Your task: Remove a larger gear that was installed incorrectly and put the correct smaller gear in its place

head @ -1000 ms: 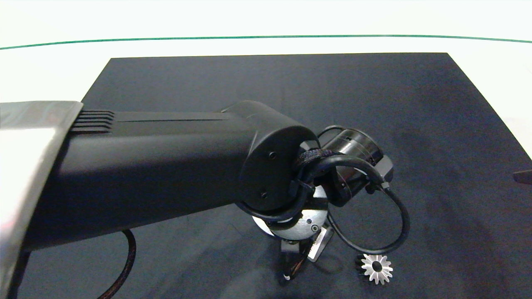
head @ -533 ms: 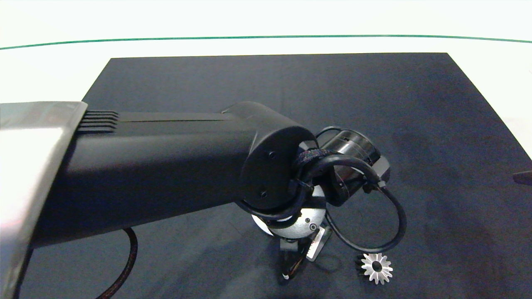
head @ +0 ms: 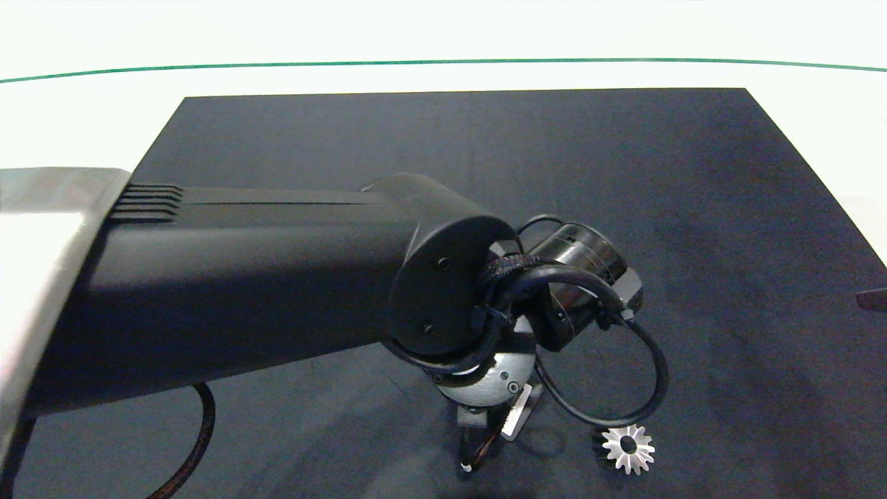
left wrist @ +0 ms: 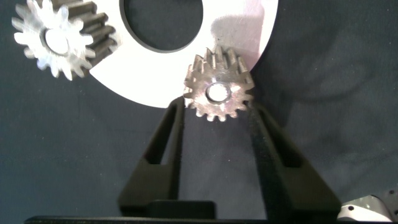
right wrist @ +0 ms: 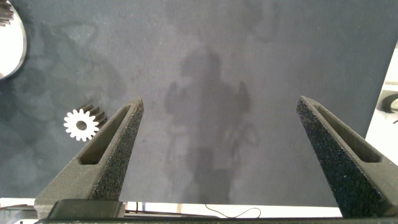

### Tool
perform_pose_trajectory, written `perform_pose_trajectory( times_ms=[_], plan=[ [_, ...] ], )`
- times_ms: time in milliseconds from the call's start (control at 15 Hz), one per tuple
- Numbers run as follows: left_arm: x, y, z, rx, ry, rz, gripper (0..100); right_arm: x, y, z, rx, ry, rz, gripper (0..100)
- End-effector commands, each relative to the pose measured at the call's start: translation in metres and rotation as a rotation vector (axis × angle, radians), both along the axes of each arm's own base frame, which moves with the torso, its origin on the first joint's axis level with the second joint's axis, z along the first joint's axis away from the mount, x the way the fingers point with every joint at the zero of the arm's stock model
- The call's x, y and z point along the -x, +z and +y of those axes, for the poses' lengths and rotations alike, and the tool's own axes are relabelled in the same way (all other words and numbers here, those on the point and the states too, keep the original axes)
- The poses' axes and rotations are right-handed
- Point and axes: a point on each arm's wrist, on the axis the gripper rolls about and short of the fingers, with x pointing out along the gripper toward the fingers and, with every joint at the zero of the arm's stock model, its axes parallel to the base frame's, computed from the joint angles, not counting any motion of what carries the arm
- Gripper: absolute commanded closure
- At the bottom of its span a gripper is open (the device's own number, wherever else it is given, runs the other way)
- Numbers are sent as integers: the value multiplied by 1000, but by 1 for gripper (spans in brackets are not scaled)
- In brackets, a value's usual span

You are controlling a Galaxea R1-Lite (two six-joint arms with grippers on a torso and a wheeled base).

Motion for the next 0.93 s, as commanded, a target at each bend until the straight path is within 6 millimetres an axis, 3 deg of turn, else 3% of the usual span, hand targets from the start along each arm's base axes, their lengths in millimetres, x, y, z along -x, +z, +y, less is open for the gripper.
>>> perform_pose_trajectory(
  times_ms=[67, 600, 800, 933],
  plan=[
    [3, 7, 4, 19, 13, -7, 0, 1, -1, 0, 2, 0, 4, 0],
    [14, 32, 28, 78, 100, -1, 0, 2, -1, 0, 3, 1, 3, 0],
    [9, 44, 51, 105, 202, 5, 0, 0, -1, 0, 5, -1, 7, 0],
    [1, 60, 82, 120, 296, -2, 0, -1, -1, 0, 3, -7, 6, 0]
  ],
)
